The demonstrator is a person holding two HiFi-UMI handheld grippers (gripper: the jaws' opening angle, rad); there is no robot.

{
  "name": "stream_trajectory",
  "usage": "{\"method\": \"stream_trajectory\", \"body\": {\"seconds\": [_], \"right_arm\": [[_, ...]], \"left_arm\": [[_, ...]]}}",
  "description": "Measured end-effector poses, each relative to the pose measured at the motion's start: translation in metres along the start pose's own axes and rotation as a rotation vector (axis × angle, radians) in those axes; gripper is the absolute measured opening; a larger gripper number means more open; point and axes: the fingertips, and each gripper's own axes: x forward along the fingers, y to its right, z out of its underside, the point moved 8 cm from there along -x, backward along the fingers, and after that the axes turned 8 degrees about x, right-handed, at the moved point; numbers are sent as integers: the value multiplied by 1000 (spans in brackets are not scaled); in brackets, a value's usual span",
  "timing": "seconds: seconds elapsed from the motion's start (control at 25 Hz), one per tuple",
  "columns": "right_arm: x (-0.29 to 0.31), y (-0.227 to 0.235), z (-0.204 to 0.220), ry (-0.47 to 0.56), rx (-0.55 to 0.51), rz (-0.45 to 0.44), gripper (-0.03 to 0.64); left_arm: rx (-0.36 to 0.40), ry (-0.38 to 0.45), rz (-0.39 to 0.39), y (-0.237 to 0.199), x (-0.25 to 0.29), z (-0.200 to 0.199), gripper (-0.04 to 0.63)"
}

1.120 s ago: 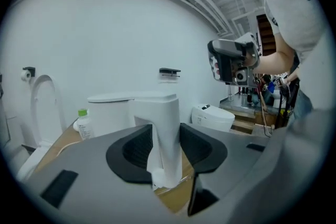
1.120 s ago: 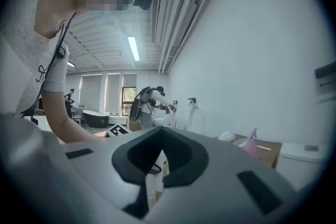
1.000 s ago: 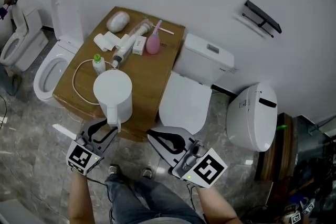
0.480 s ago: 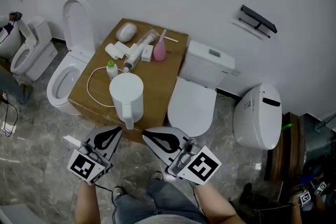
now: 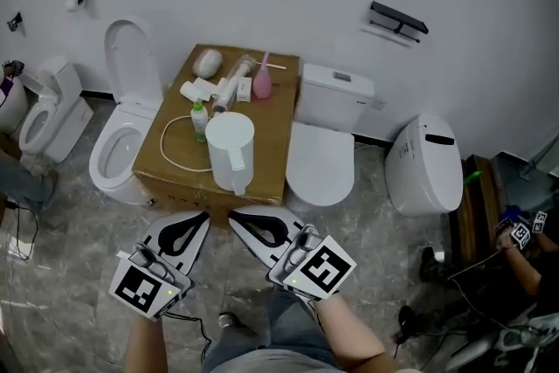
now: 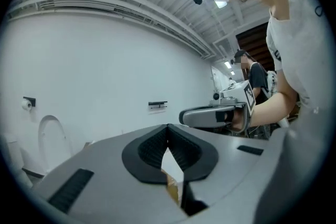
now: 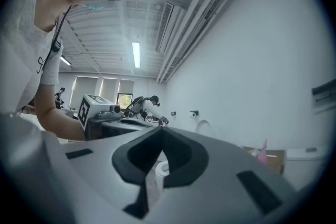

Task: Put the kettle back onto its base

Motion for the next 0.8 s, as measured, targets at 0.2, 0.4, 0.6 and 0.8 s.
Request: {"method": "stream_trajectory", "body": {"seconds": [0.2,0.4,0.6,0.8], "right_arm": [[0,-45,-3,12,-16,49,8],[0,-84,-6,32,-40,82,8],[0,-113,-5,45,-58,105,8],[4,-136,-6,54,-71,111,8]], "left_arm": [[3,35,32,7,-39,-15,9],[1,62,66,18,-70,-25,9],[18,86,102,31,-92,-33,9],[27,95,114,36,-112,-35,9]]}}
